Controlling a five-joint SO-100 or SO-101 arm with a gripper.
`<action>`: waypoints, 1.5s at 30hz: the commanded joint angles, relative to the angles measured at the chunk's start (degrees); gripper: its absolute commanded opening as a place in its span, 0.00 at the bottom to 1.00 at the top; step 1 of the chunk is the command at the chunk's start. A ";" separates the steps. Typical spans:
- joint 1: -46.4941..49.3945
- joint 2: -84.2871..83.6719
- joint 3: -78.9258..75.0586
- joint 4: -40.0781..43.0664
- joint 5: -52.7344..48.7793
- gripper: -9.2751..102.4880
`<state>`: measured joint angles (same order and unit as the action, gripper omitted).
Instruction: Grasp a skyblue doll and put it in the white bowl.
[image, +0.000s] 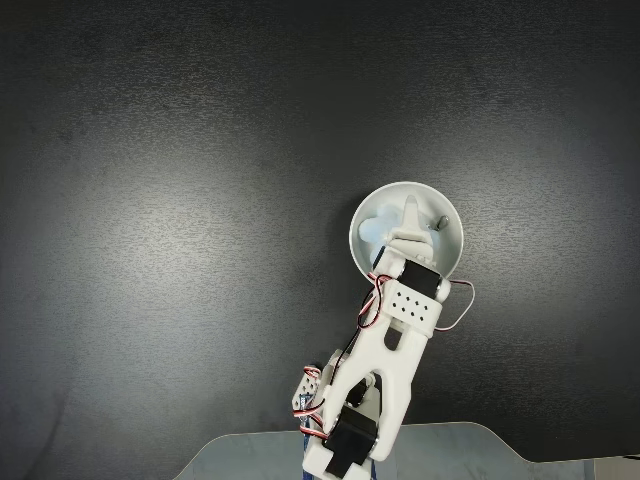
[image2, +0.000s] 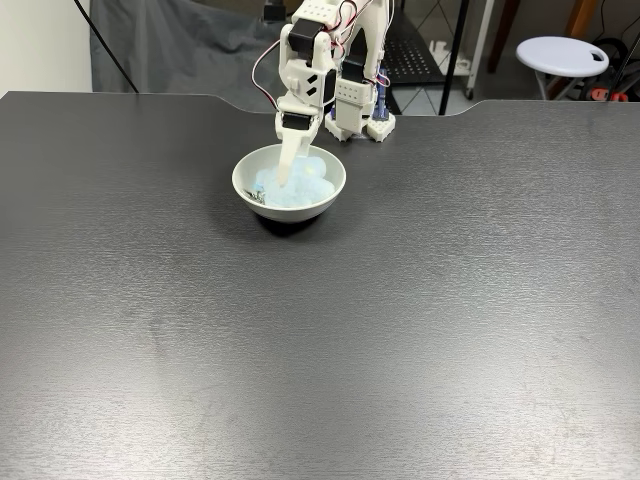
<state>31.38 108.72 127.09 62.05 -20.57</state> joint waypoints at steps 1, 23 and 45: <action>-2.11 3.96 -6.68 -0.79 0.62 0.61; -32.08 44.91 -25.58 16.26 23.47 0.61; -31.82 74.79 25.75 -1.49 23.29 0.12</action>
<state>-0.44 183.34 149.24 61.79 2.90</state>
